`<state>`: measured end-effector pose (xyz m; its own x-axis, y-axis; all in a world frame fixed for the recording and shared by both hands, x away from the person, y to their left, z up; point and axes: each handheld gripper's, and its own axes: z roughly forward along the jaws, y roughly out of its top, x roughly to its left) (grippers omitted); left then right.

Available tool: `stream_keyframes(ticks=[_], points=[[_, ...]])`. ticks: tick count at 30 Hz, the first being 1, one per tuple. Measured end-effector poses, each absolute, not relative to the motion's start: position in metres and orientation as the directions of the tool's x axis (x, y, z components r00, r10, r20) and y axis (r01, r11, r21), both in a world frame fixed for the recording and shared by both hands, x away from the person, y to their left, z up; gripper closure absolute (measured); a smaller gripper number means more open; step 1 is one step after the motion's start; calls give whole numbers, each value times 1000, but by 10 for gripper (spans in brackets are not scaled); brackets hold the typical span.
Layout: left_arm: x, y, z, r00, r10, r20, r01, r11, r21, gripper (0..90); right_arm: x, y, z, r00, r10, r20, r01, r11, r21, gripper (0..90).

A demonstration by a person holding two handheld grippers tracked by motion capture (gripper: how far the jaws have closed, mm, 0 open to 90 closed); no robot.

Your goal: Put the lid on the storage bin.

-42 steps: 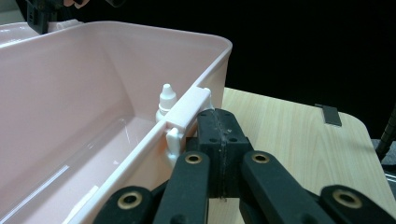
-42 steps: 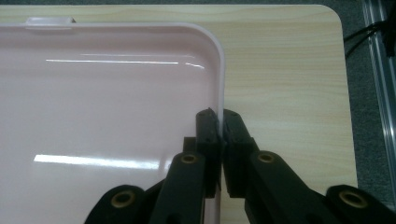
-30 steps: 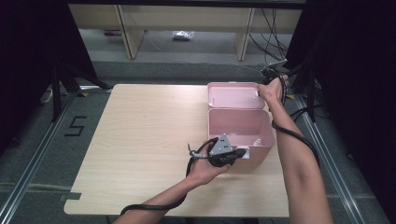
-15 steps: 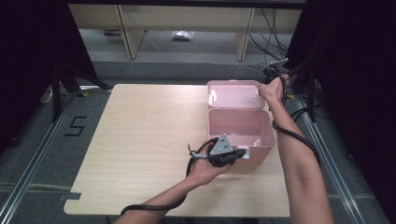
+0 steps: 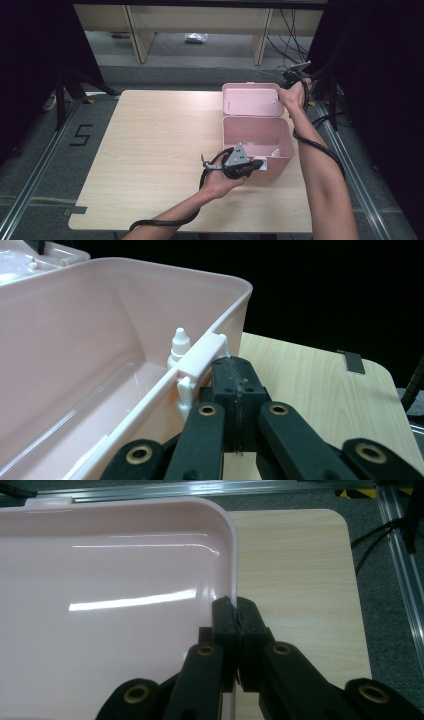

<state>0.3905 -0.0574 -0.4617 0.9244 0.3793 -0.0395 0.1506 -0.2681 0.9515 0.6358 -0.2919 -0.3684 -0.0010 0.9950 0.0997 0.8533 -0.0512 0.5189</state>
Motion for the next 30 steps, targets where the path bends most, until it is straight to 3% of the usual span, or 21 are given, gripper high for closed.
stream_keyframes(ticks=[30], points=[[390,-57,-461,925,379,-38,153,-279,948,900,614,-296,-342,-34,995,96,787,-32,616,897]])
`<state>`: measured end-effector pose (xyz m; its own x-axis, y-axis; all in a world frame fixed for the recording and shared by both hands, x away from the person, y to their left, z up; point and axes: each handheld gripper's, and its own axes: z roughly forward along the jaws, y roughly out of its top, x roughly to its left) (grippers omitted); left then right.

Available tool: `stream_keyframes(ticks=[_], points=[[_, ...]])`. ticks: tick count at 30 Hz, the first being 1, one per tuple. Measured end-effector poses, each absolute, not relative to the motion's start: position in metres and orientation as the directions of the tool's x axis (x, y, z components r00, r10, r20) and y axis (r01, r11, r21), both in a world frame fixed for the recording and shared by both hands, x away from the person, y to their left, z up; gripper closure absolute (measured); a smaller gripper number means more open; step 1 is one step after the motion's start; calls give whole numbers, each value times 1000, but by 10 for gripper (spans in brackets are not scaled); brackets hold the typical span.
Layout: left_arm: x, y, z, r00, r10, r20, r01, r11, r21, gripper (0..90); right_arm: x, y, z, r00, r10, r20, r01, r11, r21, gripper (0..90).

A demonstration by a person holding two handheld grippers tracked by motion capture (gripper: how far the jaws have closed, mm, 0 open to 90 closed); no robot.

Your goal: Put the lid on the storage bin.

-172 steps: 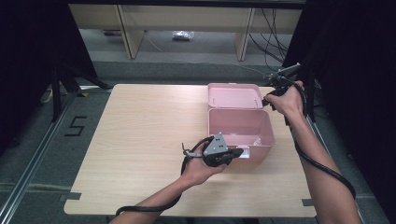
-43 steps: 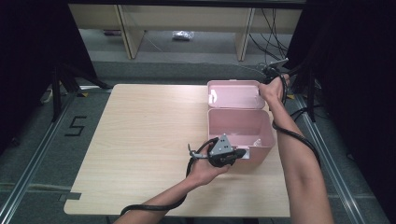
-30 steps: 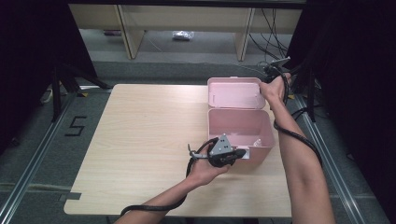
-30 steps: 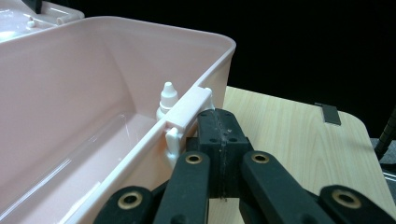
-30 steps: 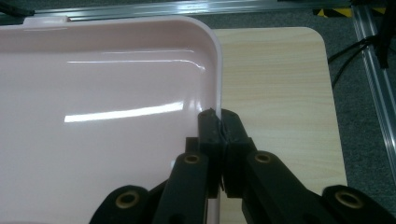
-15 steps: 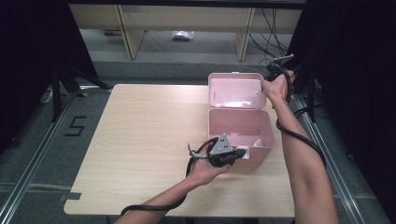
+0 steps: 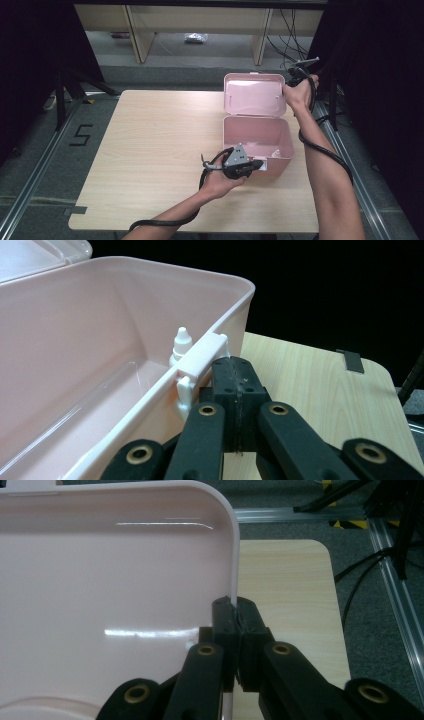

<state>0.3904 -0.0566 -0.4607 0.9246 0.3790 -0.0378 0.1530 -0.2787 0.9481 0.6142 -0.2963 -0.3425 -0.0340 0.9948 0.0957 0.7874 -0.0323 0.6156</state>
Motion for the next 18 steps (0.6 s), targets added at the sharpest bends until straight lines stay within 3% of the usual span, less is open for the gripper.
stream_keyframes(ticks=[18], points=[[390,-57,-460,923,382,-41,158,-280,947,900,598,-298,-332,-70,995,69,734,5,679,898]])
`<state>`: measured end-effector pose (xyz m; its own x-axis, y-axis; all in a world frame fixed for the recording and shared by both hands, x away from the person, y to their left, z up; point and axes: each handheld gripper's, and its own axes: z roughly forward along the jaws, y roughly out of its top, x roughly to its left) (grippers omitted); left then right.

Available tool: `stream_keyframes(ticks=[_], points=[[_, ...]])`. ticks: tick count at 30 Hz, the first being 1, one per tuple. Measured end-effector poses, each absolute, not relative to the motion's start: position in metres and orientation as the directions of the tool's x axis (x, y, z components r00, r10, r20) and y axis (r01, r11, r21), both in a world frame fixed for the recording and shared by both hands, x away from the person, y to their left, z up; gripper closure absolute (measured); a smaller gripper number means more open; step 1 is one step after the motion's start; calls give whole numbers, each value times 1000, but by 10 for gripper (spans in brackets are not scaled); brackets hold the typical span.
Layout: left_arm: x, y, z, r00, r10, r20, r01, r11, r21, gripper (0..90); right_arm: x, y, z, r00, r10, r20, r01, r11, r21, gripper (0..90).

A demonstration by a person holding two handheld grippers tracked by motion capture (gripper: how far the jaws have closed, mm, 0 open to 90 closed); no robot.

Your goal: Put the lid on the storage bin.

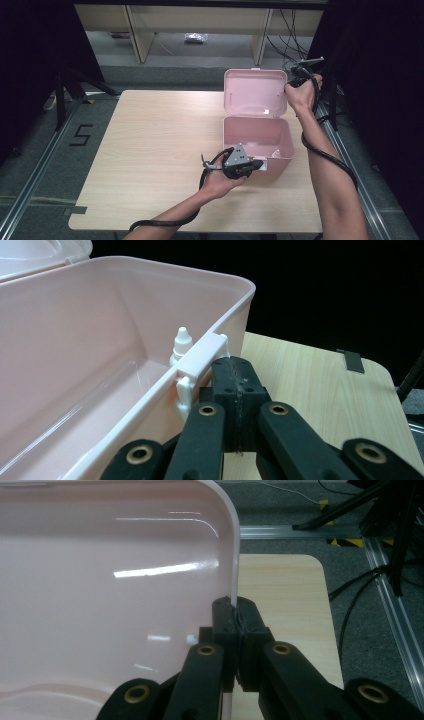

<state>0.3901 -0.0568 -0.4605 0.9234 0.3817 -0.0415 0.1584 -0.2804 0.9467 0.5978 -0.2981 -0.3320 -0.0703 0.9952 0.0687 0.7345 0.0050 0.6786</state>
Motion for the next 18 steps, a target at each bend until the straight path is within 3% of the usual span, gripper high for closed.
stream_keyframes(ticks=[9,10,11,15,18], points=[[390,-57,-461,923,384,-42,159,-278,948,900,589,-299,-328,-70,994,86,717,-10,697,898],[391,-57,-461,922,384,-43,159,-276,948,900,590,-303,-329,-107,993,57,703,35,710,898],[391,-57,-460,923,383,-43,159,-277,948,900,587,-298,-328,-58,994,95,713,-26,701,898],[391,-57,-460,923,384,-41,159,-280,947,900,585,-304,-328,-105,992,64,694,27,720,898],[391,-57,-460,922,384,-44,161,-280,946,900,581,-300,-327,-70,994,87,693,-14,720,898]])
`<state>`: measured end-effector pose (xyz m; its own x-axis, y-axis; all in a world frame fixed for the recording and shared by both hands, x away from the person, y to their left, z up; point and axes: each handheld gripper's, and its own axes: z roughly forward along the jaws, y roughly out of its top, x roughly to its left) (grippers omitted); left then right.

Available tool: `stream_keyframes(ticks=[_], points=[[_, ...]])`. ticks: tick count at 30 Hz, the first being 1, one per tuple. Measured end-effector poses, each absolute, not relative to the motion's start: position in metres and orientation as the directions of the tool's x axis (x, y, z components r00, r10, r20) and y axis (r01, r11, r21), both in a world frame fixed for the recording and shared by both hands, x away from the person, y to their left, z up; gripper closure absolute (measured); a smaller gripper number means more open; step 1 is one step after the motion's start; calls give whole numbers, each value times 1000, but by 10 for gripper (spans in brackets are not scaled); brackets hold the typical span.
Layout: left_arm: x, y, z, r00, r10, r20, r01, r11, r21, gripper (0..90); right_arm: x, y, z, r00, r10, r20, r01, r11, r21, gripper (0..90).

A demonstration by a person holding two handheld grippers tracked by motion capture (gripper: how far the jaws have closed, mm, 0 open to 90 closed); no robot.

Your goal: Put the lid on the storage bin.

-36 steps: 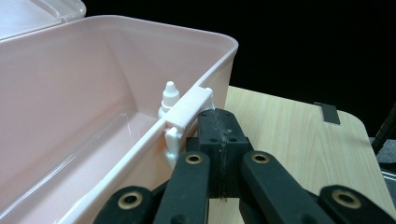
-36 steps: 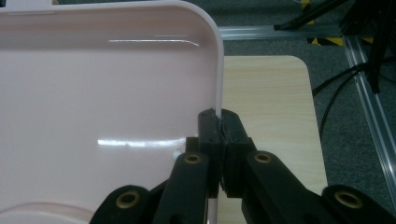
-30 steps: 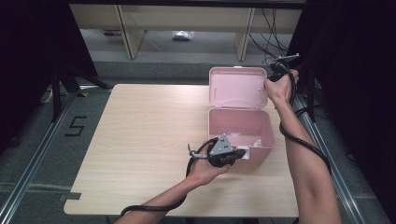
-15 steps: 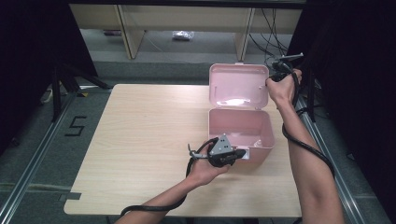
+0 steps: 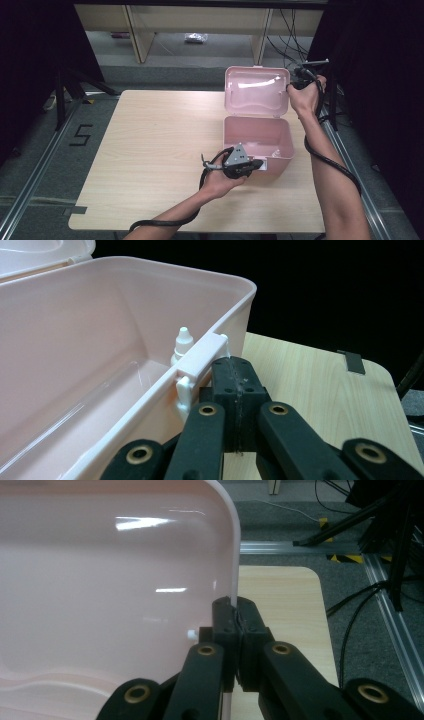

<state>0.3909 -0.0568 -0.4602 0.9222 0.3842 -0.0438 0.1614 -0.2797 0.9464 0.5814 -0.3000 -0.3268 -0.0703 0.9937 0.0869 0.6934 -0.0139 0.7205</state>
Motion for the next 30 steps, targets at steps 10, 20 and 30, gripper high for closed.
stream_keyframes(ticks=[10,20,30], points=[[391,-57,-460,920,388,-51,169,-275,947,900,573,-301,-323,-90,994,66,670,11,742,898],[391,-58,-460,920,388,-55,172,-272,947,900,564,-301,-321,-95,993,71,648,8,762,898],[392,-59,-460,921,385,-57,172,-272,947,900,555,-302,-321,-118,992,35,600,43,799,898]])
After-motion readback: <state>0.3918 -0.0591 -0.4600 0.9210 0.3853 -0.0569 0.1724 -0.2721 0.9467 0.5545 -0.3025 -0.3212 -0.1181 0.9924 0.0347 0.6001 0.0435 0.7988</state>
